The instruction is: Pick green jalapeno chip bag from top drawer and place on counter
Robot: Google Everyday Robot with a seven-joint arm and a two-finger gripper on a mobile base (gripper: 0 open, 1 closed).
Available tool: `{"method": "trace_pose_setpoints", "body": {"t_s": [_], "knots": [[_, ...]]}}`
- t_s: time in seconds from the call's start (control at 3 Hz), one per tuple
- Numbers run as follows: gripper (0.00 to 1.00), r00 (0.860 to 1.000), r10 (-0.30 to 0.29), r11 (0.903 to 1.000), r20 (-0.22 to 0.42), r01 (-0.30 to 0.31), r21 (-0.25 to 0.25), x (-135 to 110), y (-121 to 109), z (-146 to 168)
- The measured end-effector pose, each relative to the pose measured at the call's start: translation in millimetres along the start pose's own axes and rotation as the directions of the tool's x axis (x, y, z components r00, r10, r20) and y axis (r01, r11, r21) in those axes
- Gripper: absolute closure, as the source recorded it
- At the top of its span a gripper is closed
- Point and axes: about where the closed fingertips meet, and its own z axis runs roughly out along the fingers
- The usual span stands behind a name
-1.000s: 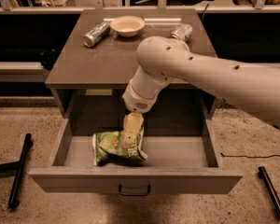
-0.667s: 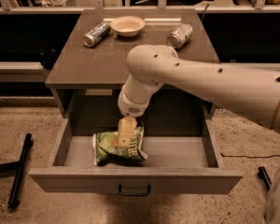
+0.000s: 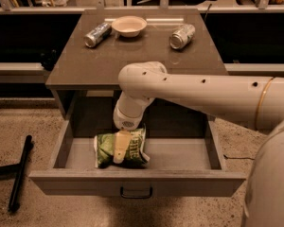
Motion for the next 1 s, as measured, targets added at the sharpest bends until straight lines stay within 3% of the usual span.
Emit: {"method": "trace_pose_setpoints", "body": {"t_s": [0.33, 1.0], "knots": [[0.00, 1.000, 0.007, 0.9998, -0.009, -0.007, -0.017, 0, 3, 21], [0.40, 0.999, 0.030, 0.9995, -0.019, -0.030, 0.003, 6, 0, 37]]}}
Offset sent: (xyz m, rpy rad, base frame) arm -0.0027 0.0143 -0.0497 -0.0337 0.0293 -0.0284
